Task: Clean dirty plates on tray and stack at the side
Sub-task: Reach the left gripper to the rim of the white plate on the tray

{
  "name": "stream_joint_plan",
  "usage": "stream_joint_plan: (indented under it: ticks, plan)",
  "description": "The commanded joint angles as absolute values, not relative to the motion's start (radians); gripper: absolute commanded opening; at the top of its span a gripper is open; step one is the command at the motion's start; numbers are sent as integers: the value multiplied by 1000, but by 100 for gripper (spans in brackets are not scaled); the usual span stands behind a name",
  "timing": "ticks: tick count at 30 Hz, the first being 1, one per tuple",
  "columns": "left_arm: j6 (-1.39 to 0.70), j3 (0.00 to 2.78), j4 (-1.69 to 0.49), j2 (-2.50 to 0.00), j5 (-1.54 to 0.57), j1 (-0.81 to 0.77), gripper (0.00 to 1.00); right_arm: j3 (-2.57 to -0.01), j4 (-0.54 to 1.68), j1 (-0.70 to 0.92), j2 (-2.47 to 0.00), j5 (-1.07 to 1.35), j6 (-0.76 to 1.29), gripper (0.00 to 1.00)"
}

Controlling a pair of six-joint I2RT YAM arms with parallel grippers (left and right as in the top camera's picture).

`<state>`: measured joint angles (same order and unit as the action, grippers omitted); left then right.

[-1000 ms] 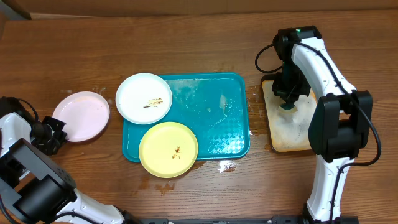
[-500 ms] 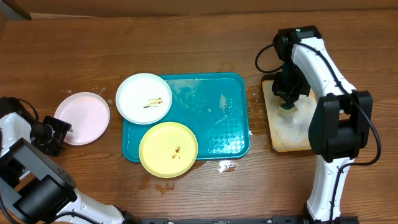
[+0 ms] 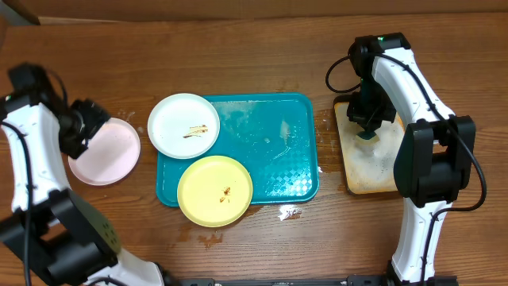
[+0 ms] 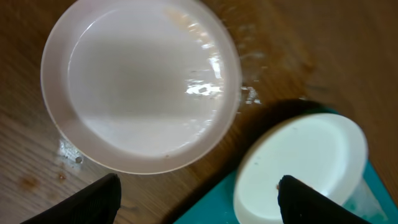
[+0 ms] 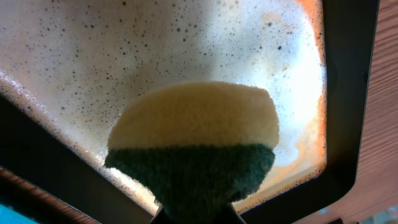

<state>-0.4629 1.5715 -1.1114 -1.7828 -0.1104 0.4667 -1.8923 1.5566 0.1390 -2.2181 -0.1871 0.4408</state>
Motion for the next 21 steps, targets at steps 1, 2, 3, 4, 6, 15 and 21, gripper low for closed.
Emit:
stream_joint_plan:
  ticks: [1,2,3,4,6,15,21]
  plan:
    - [-441,1605,-1131,-1752,-72,399,82,-1919,1554,139,-2227,-189,437,4]
    - [-441,1603,-1139,-1755,-57,377,81,-1919,1554,138,-2227,-189,437,4]
    - [-439,1600,-1143,-1760,-47,355,81,-1919,1554,138,-2227,-189,437,4]
    - [-420,1597,-1146,-1764,-41,328,81,-1919,1556,136,-2227,-189,437,4]
    - [-410,1591,-1149,-1773,-16,276,81,-1919,1560,131,-2227,-189,437,4]
    - [-397,1590,-1143,-1780,46,135,88,-1910,1572,49,-2228,-66,365,4]
    - [-399,1590,-1146,-1780,45,138,88,-1834,1511,20,-2228,5,312,4]
